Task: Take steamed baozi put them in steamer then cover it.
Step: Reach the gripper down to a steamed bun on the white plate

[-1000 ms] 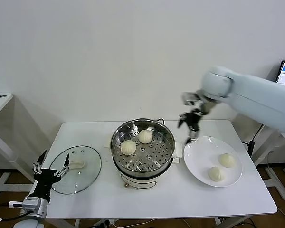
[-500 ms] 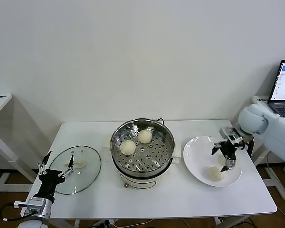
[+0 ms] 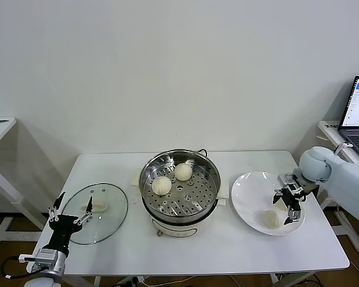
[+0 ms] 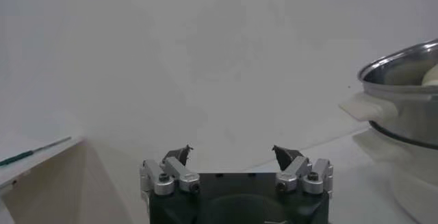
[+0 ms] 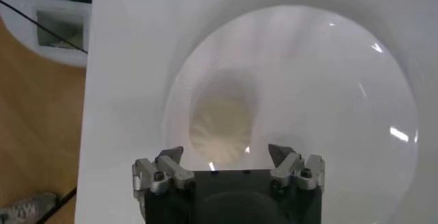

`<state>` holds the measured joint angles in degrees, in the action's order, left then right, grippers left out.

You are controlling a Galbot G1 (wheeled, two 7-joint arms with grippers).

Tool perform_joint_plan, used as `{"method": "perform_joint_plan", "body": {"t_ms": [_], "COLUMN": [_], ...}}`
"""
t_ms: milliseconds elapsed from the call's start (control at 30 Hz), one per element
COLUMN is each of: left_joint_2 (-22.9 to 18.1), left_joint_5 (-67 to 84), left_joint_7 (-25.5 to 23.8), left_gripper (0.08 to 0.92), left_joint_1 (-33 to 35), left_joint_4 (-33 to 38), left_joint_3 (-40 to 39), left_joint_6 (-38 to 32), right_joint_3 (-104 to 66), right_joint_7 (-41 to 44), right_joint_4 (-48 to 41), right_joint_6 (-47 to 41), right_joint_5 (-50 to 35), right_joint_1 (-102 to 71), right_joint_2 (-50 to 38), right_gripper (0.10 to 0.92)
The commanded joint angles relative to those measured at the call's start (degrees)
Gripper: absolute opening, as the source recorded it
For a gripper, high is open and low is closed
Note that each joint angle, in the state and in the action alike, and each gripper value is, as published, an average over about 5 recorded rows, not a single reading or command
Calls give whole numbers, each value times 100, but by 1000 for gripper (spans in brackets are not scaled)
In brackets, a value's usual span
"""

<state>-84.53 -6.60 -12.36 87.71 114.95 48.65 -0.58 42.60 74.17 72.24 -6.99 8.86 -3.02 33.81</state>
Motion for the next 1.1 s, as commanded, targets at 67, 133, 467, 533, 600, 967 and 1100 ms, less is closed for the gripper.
{"method": "perform_joint_plan", "body": {"t_ms": [67, 133, 467, 533, 600, 967, 1100], "left_joint_2": [-5, -7, -20, -24, -26, -34, -29], "left_joint_5": [-18, -24, -26, -26, -26, -30, -35], "left_joint_7": [3, 1, 1, 3, 2, 0, 0], "left_gripper": [823, 823, 823, 823, 823, 823, 823], "left_joint_1": [-27, -27, -47, -48, -46, -44, -40], "left_joint_4": [-79, -107, -126, -124, -128, -132, -118], "left_joint_3": [-10, 1, 19, 13, 13, 3, 5], "left_joint_6": [-7, -15, -18, -17, -18, -18, -13], "right_joint_3": [-171, -167, -165, -178, -185, -269, -285], "right_joint_7": [-91, -89, -14, -11, -14, -1, 29], "right_joint_4": [-246, -286, -365, -371, -377, -365, -302], "right_joint_6": [74, 74, 74, 73, 72, 71, 67], "right_joint_5": [323, 330, 370, 377, 386, 378, 218], "right_joint_1": [-265, -264, -295, -307, -318, -332, -212], "right_joint_2": [239, 288, 406, 427, 445, 449, 330], "right_gripper": [823, 823, 823, 809, 777, 603, 602]}}
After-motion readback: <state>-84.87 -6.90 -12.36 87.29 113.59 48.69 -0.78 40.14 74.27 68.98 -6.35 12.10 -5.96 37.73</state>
